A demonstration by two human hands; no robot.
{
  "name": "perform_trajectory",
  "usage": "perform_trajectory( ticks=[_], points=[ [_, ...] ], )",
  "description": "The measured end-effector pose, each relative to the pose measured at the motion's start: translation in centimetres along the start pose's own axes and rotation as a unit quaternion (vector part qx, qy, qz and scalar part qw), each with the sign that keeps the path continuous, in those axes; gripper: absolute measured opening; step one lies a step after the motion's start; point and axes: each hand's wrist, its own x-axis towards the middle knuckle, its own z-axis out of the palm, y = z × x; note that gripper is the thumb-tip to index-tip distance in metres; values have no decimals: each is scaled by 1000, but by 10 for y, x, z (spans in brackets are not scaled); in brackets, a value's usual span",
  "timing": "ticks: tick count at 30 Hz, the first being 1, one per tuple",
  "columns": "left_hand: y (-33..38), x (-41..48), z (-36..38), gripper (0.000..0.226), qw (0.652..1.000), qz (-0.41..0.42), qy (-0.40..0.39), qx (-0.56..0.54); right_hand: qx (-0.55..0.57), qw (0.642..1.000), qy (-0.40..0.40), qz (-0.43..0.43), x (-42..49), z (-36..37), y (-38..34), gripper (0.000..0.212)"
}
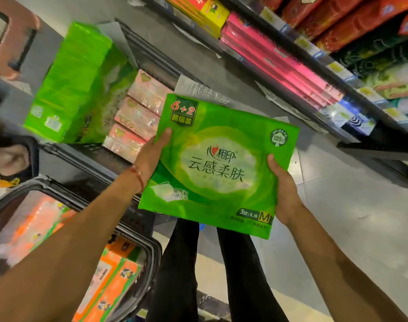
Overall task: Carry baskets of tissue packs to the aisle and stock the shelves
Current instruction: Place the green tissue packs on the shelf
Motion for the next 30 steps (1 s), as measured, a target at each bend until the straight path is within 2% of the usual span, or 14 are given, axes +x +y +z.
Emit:
perform_trajectory(
  ticks=[2,7,9,11,14,17,20,24,27,28,30],
  points=[
    [3,-30,-8,95,999,-2,-7,-31,-30,1000,3,1,-14,9,-10,76],
    [1,-122,-37,69,991,7,15,-129,-109,993,-36,-9,-68,47,-45,63],
    [-2,-160,-48,70,984,3,42,-171,-140,988,-61,-9,-91,66,-61,63],
    [-1,-199,-54,70,974,15,56,-221,-182,979,-87,-12,-112,85,-77,73],
    [6,-258,-46,52,960,49,97,-259,-263,955,-133,-25,-134,106,-100,92],
    [2,-307,-31,42,940,76,156,-292,-310,930,-195,-28,-152,122,-122,89],
    [-5,-351,-6,48,911,100,241,-318,-368,894,-255,-31,-162,130,-142,90],
    [-20,-407,35,67,858,109,357,-353,-446,836,-319,-39,-179,138,-165,104],
    [-34,-443,74,66,806,113,424,-397,-511,785,-347,-53,-217,145,-185,122],
    [-38,-454,88,64,787,122,442,-413,-532,761,-367,-56,-236,147,-191,114],
    [-48,-475,118,70,750,142,464,-449,-545,717,-432,-48,-267,149,-197,78]
  ],
)
